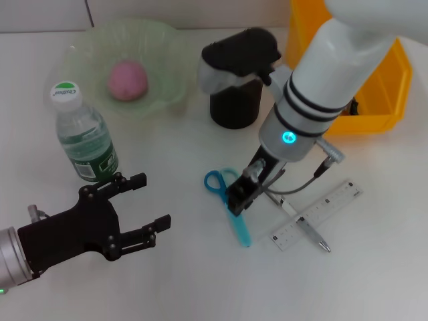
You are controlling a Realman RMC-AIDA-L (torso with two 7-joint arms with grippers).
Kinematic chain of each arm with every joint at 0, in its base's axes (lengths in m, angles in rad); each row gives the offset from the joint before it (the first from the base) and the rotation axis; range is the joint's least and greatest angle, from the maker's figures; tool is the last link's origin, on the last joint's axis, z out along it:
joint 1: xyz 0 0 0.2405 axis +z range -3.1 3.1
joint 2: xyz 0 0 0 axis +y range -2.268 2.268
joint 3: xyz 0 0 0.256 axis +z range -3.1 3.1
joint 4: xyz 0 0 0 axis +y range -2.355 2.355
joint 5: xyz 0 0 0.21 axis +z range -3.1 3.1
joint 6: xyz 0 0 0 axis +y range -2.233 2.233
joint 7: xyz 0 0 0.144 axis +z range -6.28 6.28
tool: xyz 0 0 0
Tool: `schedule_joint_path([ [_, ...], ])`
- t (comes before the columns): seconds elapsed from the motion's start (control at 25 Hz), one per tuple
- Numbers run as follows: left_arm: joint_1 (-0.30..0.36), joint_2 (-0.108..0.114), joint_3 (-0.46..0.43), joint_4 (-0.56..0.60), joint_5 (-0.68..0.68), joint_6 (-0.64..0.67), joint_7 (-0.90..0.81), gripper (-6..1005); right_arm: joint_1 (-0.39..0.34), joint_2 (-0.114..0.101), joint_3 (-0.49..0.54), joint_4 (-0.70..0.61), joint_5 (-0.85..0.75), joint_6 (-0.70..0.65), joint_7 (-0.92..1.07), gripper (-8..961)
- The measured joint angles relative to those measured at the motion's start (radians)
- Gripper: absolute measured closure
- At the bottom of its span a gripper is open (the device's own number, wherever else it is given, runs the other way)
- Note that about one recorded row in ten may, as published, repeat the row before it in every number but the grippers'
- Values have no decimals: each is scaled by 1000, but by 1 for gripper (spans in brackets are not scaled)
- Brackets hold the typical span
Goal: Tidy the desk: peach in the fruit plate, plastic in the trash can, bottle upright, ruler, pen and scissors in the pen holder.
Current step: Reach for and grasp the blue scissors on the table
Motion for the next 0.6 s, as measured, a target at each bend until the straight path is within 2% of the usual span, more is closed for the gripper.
schedule_joint_path([
  [0.36, 0, 0, 0, -3, 0, -2, 0, 167, -8, -1, 104, -27, -71, -18, 0, 743],
  [0.52, -2, 0, 0, -8, 0, -3, 0, 167, 10, 1, 143, -20, -93, 3, 0, 712],
  [0.6, -2, 0, 0, -8, 0, -4, 0, 167, 41, 2, 163, 23, -93, 32, 0, 678],
])
